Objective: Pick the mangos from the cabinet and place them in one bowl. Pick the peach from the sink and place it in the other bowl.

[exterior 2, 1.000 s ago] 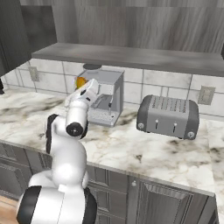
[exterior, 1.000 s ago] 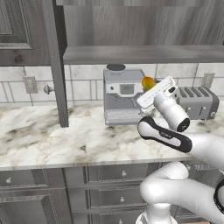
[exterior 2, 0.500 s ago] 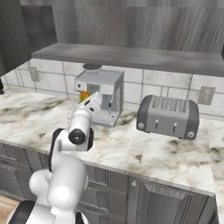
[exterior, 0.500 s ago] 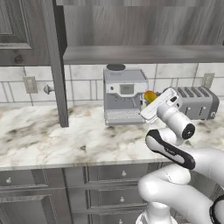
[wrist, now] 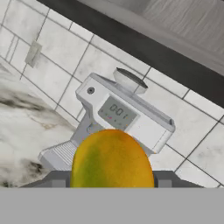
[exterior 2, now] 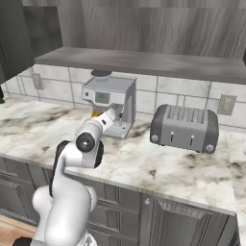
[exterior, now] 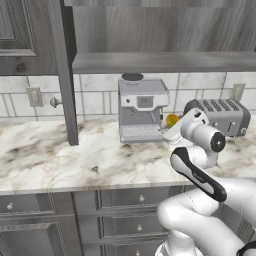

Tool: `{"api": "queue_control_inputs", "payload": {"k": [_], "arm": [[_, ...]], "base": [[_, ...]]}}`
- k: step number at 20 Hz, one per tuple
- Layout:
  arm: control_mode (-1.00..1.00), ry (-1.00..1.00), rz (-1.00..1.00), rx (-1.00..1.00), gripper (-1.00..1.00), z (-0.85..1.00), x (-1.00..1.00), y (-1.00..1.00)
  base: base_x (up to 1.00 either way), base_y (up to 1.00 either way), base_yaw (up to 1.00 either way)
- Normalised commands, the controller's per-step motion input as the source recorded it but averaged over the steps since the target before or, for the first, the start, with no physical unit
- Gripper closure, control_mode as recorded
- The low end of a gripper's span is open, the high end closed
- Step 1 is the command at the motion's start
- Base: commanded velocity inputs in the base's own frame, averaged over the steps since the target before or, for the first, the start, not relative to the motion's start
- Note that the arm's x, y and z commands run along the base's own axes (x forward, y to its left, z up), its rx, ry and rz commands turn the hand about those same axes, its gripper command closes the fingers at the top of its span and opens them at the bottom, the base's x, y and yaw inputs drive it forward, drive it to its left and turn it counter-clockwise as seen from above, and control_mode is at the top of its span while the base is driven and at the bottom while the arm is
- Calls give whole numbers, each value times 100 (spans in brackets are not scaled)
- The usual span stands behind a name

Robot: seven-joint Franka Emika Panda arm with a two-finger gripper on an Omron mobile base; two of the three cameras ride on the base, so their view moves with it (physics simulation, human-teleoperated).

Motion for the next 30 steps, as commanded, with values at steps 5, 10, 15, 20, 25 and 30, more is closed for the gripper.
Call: {"api": "queue_control_inputs", "payload": {"k": [5,10,15,20,25,30], "arm": [[-100,30,-6,7,100,-64,0,0],[-100,25,-6,15,100,-49,0,1],[-100,19,-7,15,100,-35,-4,4],[-100,3,-2,10,100,-8,-24,0],[-100,0,0,10,100,0,-30,0],[-100,0,0,13,100,0,-27,0]], "base": [[0,0,0],[0,0,0],[0,0,0],[0,0,0],[0,0,0],[0,0,0]]}}
